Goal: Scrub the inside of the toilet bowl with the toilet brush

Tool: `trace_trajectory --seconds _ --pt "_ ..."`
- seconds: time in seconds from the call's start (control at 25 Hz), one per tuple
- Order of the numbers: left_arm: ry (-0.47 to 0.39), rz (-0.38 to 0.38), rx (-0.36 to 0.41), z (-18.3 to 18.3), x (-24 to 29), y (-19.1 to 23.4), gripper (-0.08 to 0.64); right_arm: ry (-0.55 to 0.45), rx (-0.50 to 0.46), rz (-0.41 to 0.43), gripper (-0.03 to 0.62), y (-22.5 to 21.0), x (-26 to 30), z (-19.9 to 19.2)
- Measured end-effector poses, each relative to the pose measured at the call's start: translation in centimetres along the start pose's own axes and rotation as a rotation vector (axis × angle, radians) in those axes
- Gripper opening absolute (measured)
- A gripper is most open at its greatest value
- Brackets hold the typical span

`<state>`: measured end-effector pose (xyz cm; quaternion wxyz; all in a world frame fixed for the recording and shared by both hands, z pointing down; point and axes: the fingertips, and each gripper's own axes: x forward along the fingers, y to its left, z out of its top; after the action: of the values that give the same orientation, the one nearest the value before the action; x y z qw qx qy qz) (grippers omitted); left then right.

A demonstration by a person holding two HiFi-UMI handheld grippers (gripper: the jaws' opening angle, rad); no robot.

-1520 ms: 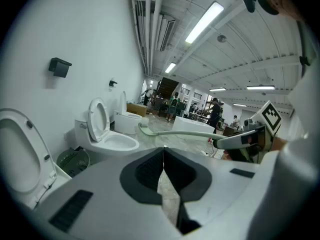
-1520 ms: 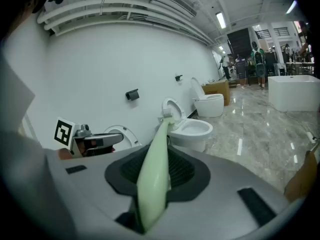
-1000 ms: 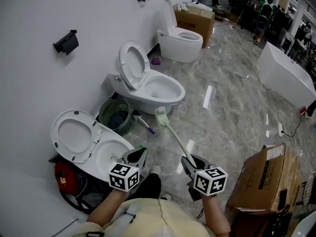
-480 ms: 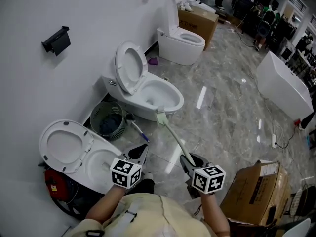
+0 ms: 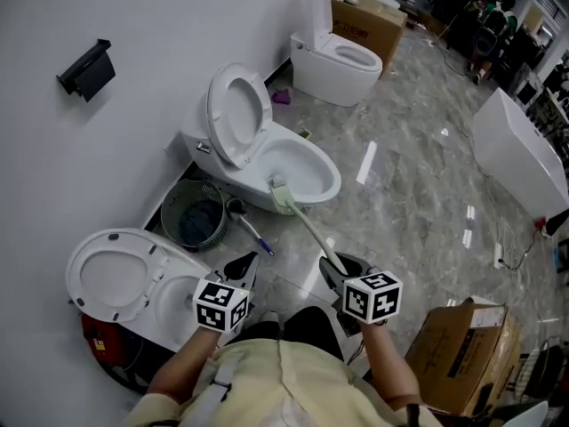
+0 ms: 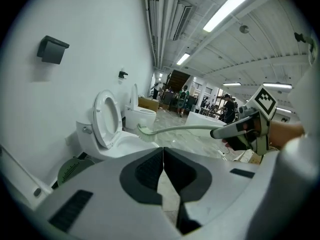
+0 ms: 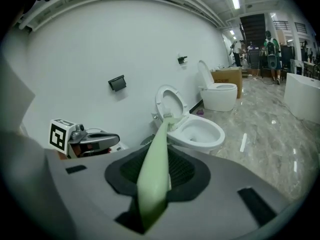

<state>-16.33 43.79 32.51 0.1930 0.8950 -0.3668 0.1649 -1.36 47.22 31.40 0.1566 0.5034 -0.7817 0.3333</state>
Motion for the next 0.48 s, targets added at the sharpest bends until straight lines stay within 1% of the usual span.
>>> trace_trajectory --seconds 0.12,0.28,0.48 --pt "-0.002 0.015 -0.028 0.4 2.2 1.3 0.014 0.029 -0.002 0.003 0.106 -2.1 1.7 1.3" --pt "-0.005 0.043 -0.076 1.0 6.0 3.0 0.014 0.07 -0.013 0.007 0.106 -6.0 4.7 3.1" --pt "-0.023 0.094 -0.126 2.7 12.2 4.9 0.014 0.133 -0.054 0.044 0.106 -11.6 8.8 6.4"
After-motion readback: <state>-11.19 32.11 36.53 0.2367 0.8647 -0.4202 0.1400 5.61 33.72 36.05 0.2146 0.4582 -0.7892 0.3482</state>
